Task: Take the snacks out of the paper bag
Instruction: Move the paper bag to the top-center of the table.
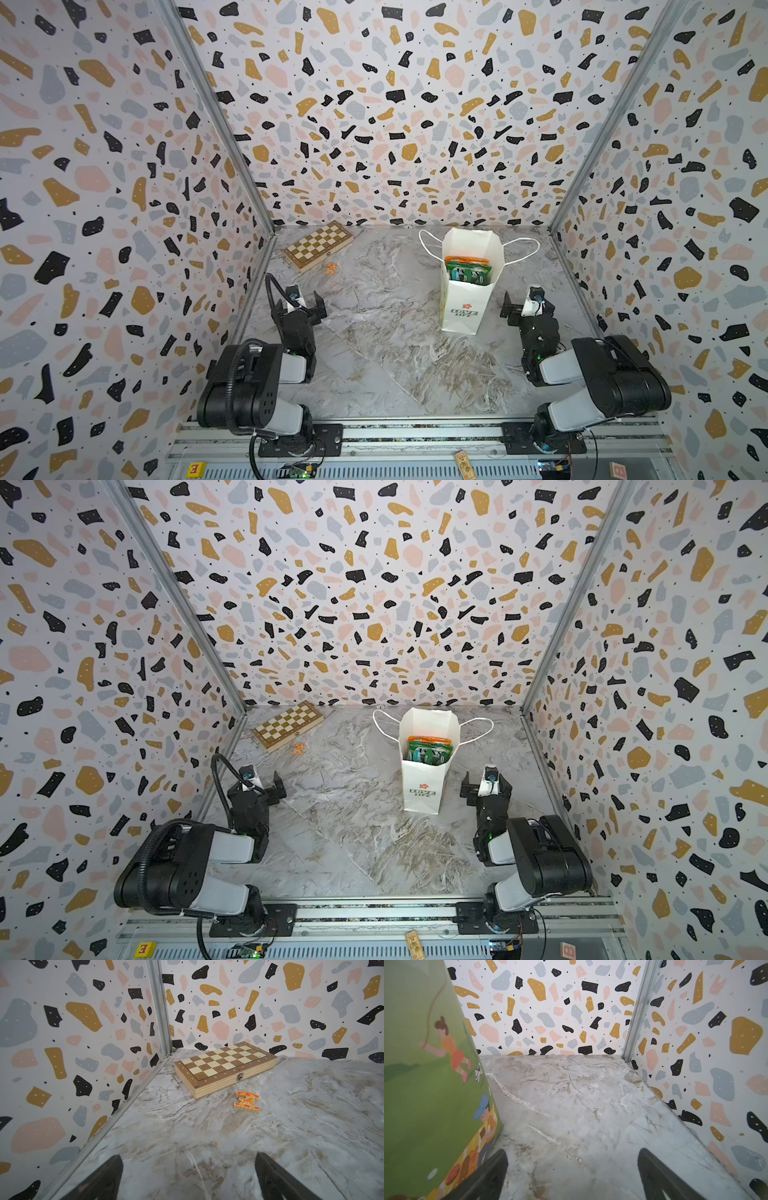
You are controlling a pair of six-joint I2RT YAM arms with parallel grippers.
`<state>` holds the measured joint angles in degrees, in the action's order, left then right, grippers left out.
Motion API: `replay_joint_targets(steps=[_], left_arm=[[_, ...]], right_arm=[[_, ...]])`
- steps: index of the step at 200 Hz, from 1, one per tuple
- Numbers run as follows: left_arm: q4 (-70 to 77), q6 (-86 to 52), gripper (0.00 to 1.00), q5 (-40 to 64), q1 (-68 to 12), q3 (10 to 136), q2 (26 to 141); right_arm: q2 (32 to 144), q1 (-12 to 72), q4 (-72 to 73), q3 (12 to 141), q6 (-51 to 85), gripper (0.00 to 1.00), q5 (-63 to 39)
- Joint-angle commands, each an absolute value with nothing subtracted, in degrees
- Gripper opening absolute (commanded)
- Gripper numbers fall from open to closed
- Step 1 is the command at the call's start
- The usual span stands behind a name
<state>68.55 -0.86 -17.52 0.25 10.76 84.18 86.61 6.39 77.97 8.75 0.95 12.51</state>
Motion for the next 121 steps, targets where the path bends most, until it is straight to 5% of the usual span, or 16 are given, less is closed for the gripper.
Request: replay_joint_targets(steps=[1, 121], left_arm=[[70.97, -0.73, 1.0, -18.25, 0.0, 11.51, 83.57], [70.58, -1.41, 1.0, -19.78, 0.0, 11.78, 83.59]], right_arm=[[86.64, 6.54, 78.4, 9.84, 0.82, 0.99, 12.79], [86.63, 6.58, 78.31, 9.87, 0.8, 0.99, 12.88]])
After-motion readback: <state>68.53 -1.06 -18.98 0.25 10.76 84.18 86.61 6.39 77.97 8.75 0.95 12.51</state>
